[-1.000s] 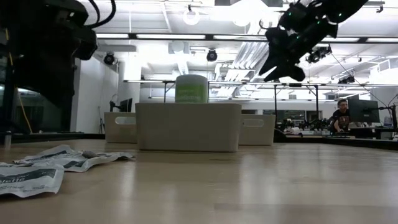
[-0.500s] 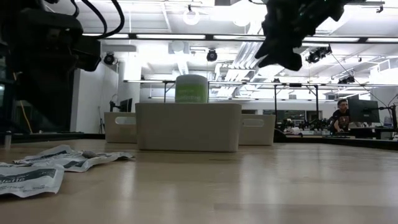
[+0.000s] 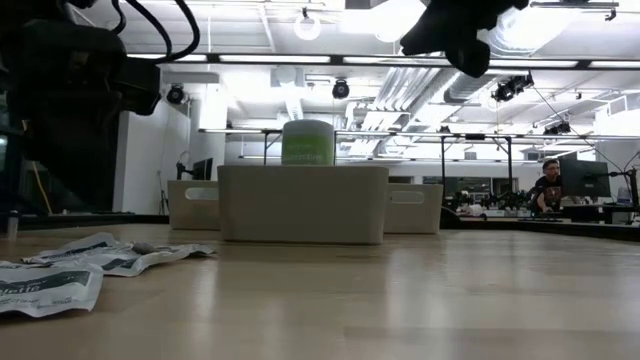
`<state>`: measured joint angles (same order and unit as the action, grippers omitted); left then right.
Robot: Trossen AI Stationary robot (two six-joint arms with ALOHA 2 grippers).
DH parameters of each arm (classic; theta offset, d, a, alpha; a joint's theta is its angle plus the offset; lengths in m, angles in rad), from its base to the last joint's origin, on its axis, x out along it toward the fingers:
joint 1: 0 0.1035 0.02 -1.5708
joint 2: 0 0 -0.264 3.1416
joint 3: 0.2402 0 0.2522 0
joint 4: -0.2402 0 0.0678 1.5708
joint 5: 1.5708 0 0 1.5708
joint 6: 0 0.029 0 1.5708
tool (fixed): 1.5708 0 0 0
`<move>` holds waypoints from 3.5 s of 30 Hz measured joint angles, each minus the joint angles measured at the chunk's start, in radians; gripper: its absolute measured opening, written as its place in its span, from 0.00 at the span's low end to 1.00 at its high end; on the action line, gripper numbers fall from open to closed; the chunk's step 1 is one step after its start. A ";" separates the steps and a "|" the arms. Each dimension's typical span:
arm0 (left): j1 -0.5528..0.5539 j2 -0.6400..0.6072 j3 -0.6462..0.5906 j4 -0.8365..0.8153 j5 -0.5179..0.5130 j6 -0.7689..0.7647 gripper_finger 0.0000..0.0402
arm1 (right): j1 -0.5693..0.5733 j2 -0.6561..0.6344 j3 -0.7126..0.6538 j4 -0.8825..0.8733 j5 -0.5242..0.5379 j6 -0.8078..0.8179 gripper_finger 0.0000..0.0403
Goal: Pick & Place First Aid Supplies
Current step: Put the towelette pack into the right bin
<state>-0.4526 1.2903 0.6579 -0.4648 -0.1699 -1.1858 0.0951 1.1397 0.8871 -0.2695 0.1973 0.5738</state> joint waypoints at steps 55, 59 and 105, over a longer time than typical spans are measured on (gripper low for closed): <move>-0.051 -0.018 0.064 -0.089 -0.143 0.239 0.00 | 0.068 0.001 0.000 -0.004 0.096 0.055 0.05; -0.011 -0.128 0.068 -0.061 -0.007 0.238 0.00 | 0.068 0.020 0.000 0.001 0.110 0.050 0.05; 0.734 -0.250 0.067 0.513 0.942 0.088 0.00 | 0.053 0.373 0.210 0.548 0.025 -1.166 0.46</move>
<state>0.2817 1.0399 0.7250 0.0486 0.7723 -1.0977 0.1485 1.5124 1.0967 0.2786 0.2226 -0.5925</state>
